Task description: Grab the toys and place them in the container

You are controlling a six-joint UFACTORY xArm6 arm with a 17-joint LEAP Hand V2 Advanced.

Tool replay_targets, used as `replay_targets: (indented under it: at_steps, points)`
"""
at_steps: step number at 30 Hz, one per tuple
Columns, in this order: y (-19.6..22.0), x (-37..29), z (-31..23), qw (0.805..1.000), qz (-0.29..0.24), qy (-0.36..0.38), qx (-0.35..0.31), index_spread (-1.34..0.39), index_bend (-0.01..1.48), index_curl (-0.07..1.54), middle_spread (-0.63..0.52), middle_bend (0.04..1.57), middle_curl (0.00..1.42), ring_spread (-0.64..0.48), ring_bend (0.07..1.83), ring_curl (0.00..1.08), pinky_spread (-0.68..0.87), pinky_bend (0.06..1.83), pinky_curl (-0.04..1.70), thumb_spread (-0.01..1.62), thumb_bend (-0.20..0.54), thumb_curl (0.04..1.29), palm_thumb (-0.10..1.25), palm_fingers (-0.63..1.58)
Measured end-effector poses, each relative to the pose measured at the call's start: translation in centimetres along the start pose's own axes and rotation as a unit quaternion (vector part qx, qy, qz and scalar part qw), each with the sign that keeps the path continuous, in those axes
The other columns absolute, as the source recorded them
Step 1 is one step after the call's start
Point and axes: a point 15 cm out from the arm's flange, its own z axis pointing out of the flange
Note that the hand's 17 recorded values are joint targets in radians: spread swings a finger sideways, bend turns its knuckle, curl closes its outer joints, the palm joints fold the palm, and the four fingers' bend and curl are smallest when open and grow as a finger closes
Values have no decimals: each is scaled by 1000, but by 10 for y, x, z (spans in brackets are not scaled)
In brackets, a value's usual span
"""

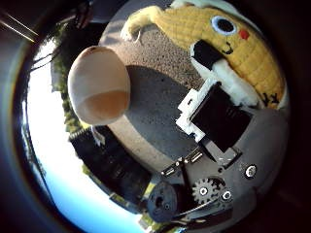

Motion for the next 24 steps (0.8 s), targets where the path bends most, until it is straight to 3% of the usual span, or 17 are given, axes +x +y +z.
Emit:
replay_targets:
  at_steps: [12, 24]
  points:
    - [70, -42, -128, 994, -90, -47, -26, -778, 866, 334, -217, 1202, 1039, -97, 1476, 791, 177, 1427, 888, 1095, -15, 677, 962, 859]
    - [221, -133, -226, 961, -270, -6, -61, -892, 898, 478, -223, 1304, 1081, -104, 1572, 807, 139, 1492, 996, 1152, -12, 720, 939, 717]
